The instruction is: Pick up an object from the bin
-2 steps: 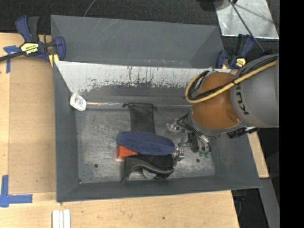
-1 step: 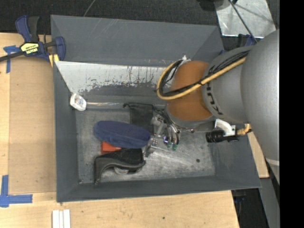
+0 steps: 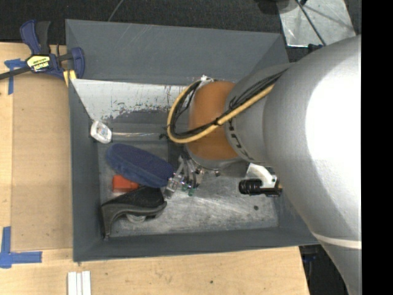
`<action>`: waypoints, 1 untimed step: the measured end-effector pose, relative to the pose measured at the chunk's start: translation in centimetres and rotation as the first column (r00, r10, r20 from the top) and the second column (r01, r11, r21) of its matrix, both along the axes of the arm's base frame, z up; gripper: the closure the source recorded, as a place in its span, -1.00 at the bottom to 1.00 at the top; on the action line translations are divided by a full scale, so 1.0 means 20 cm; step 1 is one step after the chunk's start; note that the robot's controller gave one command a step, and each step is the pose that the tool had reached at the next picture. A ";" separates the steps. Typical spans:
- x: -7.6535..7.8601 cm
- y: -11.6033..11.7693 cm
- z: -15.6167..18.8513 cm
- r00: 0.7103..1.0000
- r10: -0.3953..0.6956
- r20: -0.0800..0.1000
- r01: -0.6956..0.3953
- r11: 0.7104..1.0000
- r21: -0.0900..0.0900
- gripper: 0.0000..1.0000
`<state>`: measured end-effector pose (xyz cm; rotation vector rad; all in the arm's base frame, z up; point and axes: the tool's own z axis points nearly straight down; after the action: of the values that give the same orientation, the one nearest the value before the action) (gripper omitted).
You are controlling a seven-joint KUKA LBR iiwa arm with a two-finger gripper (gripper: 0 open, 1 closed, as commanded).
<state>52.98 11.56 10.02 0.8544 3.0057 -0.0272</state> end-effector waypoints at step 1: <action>0.02 0.04 -0.12 0.995 -0.097 0.002 0.097 0.995 0.007 -1.00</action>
Offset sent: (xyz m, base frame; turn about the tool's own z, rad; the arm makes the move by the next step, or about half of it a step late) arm -0.0022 0.0206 -0.0302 0.0891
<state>53.36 12.39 7.55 0.9990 2.9610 -0.0169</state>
